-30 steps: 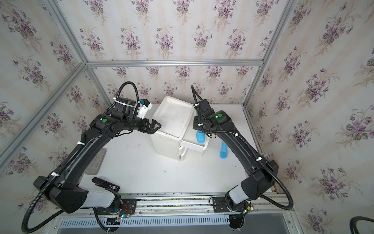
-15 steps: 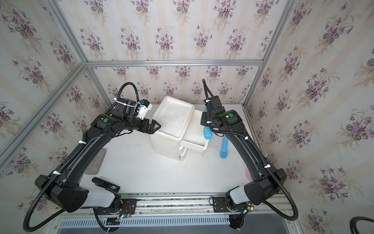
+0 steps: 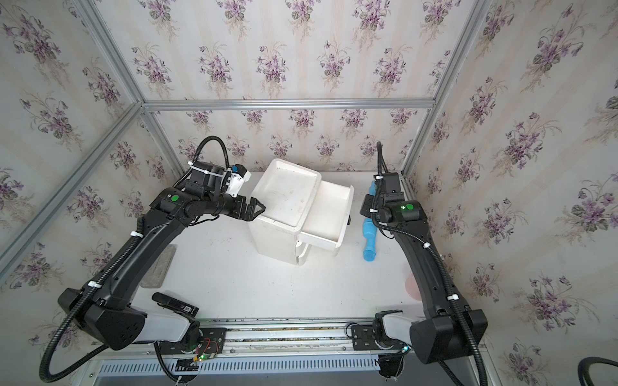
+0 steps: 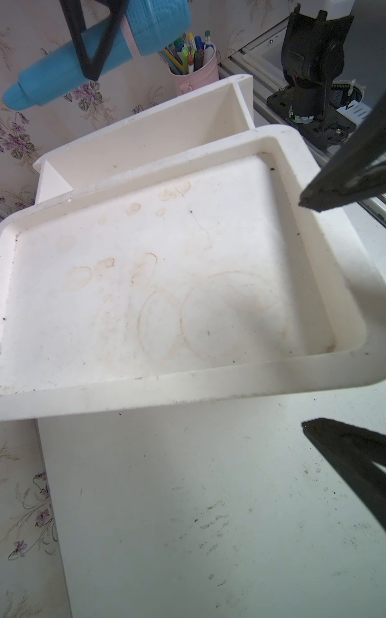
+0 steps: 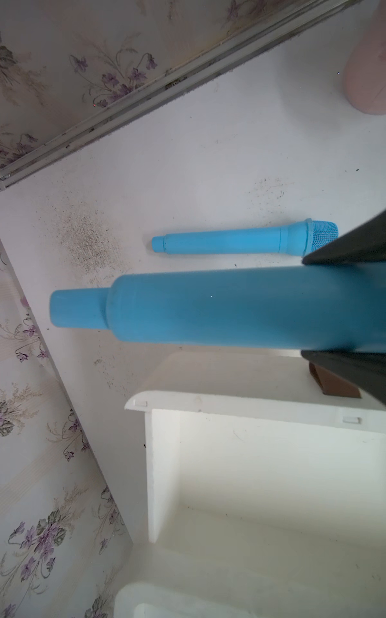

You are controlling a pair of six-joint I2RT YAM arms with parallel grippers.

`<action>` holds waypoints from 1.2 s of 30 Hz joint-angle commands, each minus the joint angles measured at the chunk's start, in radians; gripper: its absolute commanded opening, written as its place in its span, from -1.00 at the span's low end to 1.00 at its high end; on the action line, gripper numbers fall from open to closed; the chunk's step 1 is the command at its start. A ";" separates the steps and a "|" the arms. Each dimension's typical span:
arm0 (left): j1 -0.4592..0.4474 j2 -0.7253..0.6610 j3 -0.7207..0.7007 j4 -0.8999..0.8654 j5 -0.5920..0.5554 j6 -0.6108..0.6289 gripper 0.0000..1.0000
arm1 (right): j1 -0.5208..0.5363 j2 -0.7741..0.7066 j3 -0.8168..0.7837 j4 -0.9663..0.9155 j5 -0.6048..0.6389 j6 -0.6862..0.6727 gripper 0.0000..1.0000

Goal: Take the microphone out of the drawer
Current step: Place the microphone at the center of the board.

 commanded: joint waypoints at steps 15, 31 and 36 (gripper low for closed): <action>0.009 0.033 0.007 0.016 0.033 -0.003 0.99 | -0.007 -0.032 -0.483 0.489 -0.059 0.033 -1.00; 0.010 0.022 -0.008 0.019 0.029 0.000 0.99 | -0.210 0.082 -0.499 0.514 -0.067 -0.028 -1.00; 0.011 0.019 -0.012 0.019 0.029 0.001 0.99 | -0.289 0.141 -0.532 0.557 -0.059 -0.065 -1.00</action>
